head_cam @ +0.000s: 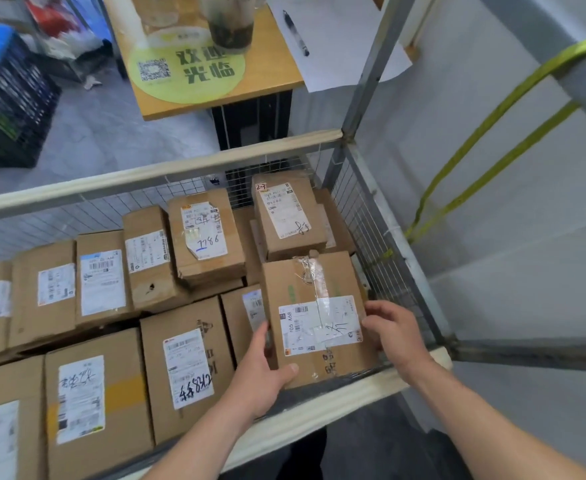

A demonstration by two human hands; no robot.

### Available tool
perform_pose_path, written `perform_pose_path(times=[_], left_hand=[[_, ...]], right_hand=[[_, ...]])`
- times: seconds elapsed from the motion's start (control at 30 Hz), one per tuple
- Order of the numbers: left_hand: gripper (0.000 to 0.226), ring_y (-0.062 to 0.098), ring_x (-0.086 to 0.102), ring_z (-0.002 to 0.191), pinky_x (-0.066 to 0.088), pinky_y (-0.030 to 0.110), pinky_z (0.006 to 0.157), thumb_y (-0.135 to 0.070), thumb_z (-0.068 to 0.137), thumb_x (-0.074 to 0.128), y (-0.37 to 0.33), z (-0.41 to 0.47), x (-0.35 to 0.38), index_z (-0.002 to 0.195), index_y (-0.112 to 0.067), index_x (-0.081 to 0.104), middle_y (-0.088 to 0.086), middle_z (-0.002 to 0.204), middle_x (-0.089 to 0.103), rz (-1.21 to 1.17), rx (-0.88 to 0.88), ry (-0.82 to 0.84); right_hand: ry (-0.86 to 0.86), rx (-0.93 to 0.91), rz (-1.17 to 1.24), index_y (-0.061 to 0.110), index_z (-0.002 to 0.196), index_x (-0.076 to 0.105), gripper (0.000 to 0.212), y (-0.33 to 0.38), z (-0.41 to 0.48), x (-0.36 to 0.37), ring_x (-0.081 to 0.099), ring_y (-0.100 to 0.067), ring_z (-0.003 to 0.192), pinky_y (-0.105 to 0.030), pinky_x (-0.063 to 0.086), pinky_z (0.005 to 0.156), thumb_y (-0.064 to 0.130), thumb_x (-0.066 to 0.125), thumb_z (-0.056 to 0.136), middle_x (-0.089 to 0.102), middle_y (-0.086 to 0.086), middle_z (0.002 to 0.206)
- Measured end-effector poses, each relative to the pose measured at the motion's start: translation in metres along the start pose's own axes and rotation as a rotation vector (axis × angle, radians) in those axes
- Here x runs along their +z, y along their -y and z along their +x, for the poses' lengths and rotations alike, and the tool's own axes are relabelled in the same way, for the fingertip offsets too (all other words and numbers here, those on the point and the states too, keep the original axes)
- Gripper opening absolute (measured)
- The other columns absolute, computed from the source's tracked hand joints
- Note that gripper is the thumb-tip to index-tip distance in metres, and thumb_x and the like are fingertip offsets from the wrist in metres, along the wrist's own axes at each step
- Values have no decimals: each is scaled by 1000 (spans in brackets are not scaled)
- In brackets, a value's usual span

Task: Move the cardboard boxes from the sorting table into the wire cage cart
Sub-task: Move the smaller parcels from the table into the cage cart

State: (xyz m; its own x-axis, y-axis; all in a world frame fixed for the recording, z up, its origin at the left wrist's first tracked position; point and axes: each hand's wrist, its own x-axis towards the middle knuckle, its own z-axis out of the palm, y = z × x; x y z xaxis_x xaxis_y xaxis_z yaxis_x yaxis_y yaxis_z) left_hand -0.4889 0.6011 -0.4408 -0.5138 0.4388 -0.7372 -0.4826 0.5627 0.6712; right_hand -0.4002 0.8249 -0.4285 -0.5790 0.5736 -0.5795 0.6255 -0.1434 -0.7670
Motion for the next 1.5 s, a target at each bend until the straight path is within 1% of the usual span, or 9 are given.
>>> perform_pose_path(times=[0.27,0.4,0.47,0.53,0.67,0.8,1.0,1.17,1.5], left_hand=[[89,1,35,119,28,20,96,-10,95,64,-1,36,30,159,-36,7,-14,150,40,117,-64,33],[84,2,52,99,46,16,81,-9,96,61,-3,58,41,155,-44,13,-29,121,47,173,-65,30],[79,7,58,89,54,25,74,-9,96,59,-2,66,44,154,-43,18,-38,99,39,202,-77,24],[75,19,64,100,53,41,91,-7,96,56,0,70,45,154,-39,21,-38,95,37,225,-82,26],[75,35,58,122,48,45,100,-2,97,51,0,68,41,156,-38,19,-30,115,49,239,-111,32],[71,29,47,136,44,24,93,-13,100,53,-18,48,27,158,-30,16,-4,156,36,383,-81,17],[77,18,24,150,24,33,119,-41,96,59,-74,-4,0,159,-20,19,-1,164,24,774,225,9],[79,16,25,149,26,35,120,-53,92,57,-130,-61,-10,157,-22,24,-3,163,26,1074,568,38],[76,18,30,145,33,35,115,-61,89,55,-216,-202,69,151,-20,39,-2,157,35,1316,1175,236]], right_hand=[[7,59,-146,29,93,75,18,-21,48,-13,70,-12,94,-35,54,77,13,69,86,77,12,94],[92,67,-219,29,112,71,31,-27,63,-12,68,-10,106,-30,54,85,11,65,87,75,11,111],[104,89,-252,20,138,58,52,-28,68,-10,61,-15,118,-37,50,100,13,66,88,65,9,131],[103,118,-285,15,149,47,64,-28,69,-7,56,-17,124,-41,44,108,15,67,88,57,9,137],[86,117,-293,17,153,41,71,-24,63,-5,49,-23,136,-51,40,113,18,67,87,50,3,150],[5,59,-264,20,153,43,69,-6,37,-7,53,-13,127,-42,46,107,16,67,88,55,3,146],[-116,-31,-293,26,149,48,68,40,-36,-10,52,13,86,-9,37,80,19,68,85,57,19,124],[-229,-93,-362,23,149,49,71,79,-126,-27,50,-5,130,-15,31,102,26,69,81,54,8,146],[-657,27,-444,16,155,37,73,75,-314,-93,35,-19,146,-25,25,115,37,65,91,38,-2,160]])
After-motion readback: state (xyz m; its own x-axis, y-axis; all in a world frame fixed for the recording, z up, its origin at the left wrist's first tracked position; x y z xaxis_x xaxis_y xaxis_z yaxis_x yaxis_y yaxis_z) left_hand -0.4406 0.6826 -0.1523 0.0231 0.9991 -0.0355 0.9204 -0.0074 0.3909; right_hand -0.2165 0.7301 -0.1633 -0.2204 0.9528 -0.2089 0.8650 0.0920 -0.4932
